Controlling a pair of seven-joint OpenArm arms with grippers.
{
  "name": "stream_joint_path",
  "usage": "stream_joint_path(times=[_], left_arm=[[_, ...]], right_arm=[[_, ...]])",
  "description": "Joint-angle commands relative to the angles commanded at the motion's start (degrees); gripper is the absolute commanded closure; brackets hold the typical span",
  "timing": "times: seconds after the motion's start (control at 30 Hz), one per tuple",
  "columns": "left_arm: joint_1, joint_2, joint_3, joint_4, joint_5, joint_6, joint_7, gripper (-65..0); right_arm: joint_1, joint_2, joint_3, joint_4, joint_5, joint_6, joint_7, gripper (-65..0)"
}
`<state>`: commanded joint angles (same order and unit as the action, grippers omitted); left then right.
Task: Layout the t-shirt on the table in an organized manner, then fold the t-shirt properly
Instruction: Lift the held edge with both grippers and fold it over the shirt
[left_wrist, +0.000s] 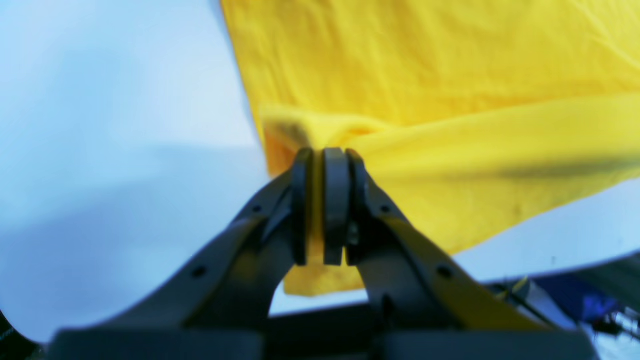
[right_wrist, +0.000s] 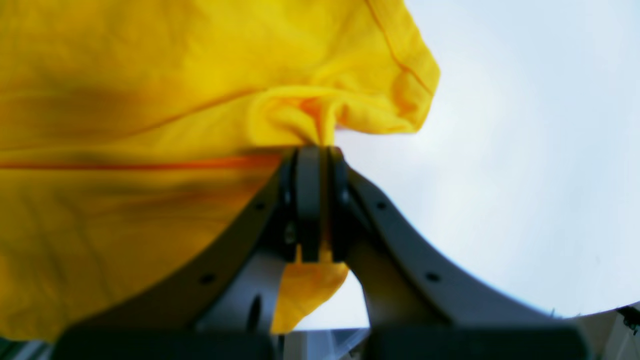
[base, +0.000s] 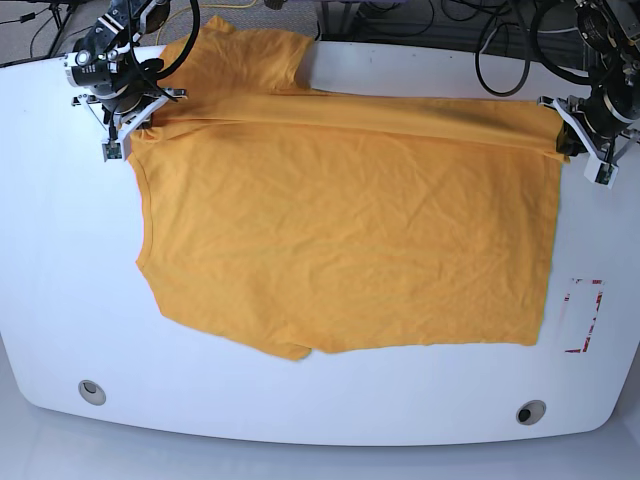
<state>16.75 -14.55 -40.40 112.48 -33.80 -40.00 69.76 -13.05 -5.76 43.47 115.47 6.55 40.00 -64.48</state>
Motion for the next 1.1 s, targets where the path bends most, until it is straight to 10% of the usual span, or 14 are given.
stream_joint_path(times=[0.77,1.1], left_arm=[[-10.0,-0.3,3.7,-5.9,0.0,0.0,0.2,-2.8],[-2.5,-1.2,3.3,-4.7,-0.5,0.0,6.8,-28.9]], right_arm=[[10.1,0.1,0.0,-1.8,-0.4,0.00,0.1,0.0],[9.7,0.1,0.0,-1.8,-0.4,0.00,0.1,0.0]])
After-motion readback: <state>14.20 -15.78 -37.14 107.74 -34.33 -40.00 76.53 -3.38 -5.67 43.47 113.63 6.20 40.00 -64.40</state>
